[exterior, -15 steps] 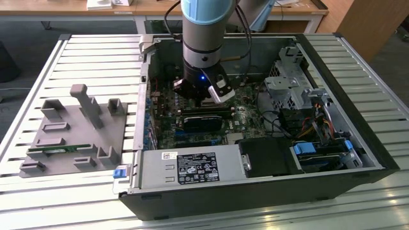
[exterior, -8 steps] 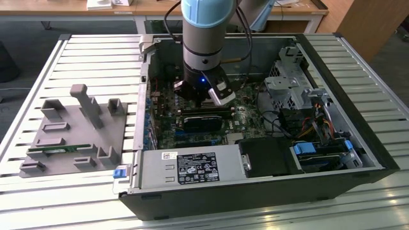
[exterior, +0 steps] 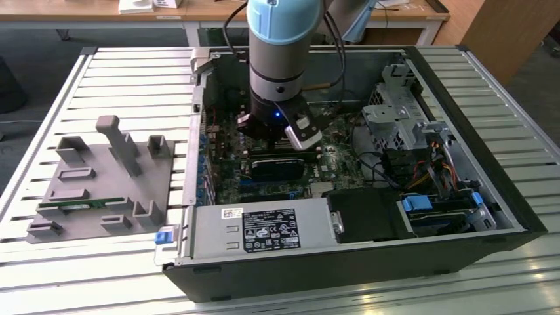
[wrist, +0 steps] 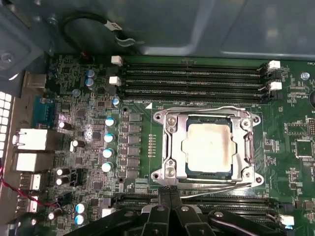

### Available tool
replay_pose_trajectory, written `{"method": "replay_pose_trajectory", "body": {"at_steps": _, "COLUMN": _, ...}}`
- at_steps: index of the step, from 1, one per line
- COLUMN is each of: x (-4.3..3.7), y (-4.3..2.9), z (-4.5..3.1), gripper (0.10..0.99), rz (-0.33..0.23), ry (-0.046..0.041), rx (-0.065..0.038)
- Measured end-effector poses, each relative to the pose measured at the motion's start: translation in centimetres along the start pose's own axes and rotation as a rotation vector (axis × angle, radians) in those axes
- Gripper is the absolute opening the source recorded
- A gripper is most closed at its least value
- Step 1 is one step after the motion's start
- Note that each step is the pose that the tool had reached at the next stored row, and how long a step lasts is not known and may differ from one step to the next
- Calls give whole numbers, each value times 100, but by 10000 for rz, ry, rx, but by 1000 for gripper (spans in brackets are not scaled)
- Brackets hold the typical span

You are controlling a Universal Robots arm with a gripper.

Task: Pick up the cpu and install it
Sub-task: 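Install the second cpu locking lever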

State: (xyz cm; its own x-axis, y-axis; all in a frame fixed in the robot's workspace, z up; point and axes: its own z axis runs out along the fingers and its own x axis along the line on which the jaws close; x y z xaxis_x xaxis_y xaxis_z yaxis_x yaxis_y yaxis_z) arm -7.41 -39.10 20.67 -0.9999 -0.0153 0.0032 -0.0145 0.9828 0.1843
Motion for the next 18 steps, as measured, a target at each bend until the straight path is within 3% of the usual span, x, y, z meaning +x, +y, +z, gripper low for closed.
{"method": "replay_pose_trajectory", "body": {"at_steps": 7, "x": 35, "y": -14, "z": 70, "gripper": 106, "rz": -4, "ry": -4, "rx": -310}}
{"method": "replay_pose_trajectory", "body": {"at_steps": 14, "x": 54, "y": -21, "z": 114, "gripper": 106, "rz": -5, "ry": -11, "rx": -737}}
{"method": "replay_pose_trajectory", "body": {"at_steps": 18, "x": 70, "y": -24, "z": 132, "gripper": 106, "rz": -6, "ry": -14, "rx": -905}}
